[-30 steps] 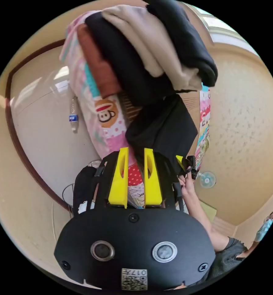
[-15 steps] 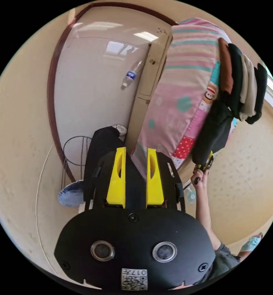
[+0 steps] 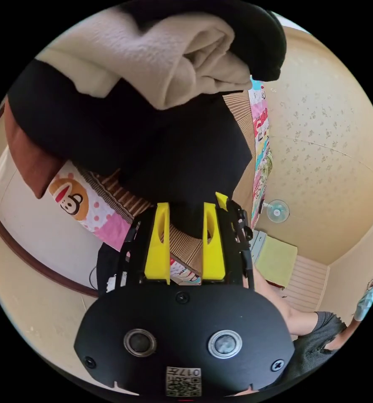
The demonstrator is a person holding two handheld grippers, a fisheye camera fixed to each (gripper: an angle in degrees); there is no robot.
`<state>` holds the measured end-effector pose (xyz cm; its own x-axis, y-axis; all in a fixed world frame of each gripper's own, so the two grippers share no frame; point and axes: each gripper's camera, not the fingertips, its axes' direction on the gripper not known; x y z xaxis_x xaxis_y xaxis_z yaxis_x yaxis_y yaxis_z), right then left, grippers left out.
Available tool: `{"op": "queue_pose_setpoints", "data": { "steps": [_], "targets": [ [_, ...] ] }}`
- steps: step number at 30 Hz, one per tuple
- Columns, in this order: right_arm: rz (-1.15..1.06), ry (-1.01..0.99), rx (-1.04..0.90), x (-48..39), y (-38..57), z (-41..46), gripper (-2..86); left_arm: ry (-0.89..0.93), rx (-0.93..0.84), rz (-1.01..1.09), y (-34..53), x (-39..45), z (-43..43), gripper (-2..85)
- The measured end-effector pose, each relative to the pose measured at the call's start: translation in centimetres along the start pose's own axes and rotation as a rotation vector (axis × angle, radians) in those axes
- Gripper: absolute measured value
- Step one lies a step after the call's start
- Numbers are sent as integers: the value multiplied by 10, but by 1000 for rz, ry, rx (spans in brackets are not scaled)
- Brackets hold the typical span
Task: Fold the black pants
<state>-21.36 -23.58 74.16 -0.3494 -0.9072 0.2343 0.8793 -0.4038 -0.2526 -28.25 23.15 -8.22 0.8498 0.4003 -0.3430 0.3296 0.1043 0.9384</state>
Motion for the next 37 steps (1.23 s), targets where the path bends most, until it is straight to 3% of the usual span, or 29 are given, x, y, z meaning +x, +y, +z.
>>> {"op": "queue_pose_setpoints", "data": {
  "steps": [2,5,10,12,13,15,18,19,21,23,25,27,32,37],
  "targets": [
    [-120,134,-196,-30,-13,-6,133,1,-11,-25,2,-8,2,97],
    [-205,246,-317,-44,16,-26,87,-56,8,-130,20,-31,-1,98],
    [15,218,-242,-6,117,-88,22,-176,-110,-308,80,-87,13,84],
    [78,205,-137,-2,168,-118,15,-332,-289,-407,117,-116,29,69],
    [118,215,-58,-5,204,-139,12,-384,-353,-440,126,-123,34,62],
    [174,275,55,-19,258,-169,9,-590,-643,-543,162,-144,56,34],
    [228,514,230,-75,344,-216,6,-773,-876,-540,185,-142,77,0],
    [224,676,335,-113,379,-235,5,-786,-897,-520,185,-138,82,-3],
    [190,976,587,-186,439,-259,4,-802,-923,-423,171,-110,102,-8],
    [166,1294,1068,-278,527,-275,4,-806,-915,-340,150,-80,122,-9],
    [202,1410,1368,-317,578,-284,4,-802,-889,-231,127,-41,145,-10],
    [246,1351,1557,-334,619,-304,4,-795,-849,-46,103,22,178,-10],
    [246,757,1691,-299,709,-389,4,-897,-833,222,111,129,245,-10],
    [399,760,1772,-267,771,-401,3,-930,-867,340,173,181,308,-10]
  ]
}}
